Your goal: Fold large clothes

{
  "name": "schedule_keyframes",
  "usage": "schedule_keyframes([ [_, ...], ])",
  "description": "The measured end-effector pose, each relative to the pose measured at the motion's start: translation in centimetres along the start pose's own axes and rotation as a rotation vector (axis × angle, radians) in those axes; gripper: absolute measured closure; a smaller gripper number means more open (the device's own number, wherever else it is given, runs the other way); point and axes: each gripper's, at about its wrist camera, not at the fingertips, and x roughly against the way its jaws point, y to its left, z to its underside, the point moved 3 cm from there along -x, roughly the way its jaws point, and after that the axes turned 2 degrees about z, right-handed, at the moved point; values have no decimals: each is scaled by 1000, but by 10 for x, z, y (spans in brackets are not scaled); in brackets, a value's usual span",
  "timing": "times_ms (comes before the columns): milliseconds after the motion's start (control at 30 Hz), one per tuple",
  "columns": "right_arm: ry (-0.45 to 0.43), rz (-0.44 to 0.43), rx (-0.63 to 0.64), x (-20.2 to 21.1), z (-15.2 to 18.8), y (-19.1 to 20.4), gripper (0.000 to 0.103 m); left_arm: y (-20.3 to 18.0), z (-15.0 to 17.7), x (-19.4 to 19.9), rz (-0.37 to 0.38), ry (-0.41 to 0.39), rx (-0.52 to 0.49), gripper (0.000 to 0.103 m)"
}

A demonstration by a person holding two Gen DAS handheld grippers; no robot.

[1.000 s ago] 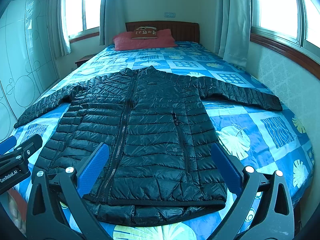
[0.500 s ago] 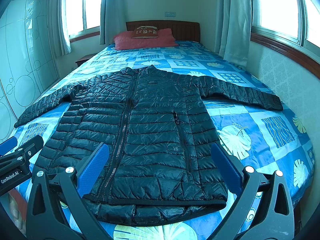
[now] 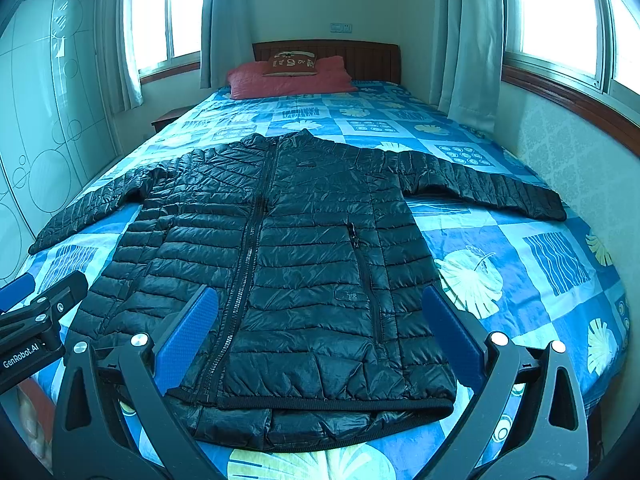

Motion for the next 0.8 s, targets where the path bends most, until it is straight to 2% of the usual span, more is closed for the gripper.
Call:
schedule_keyframes([
  [800, 5, -2, 3, -2, -3, -1, 2, -1, -2, 0, -1, 2, -1, 5],
])
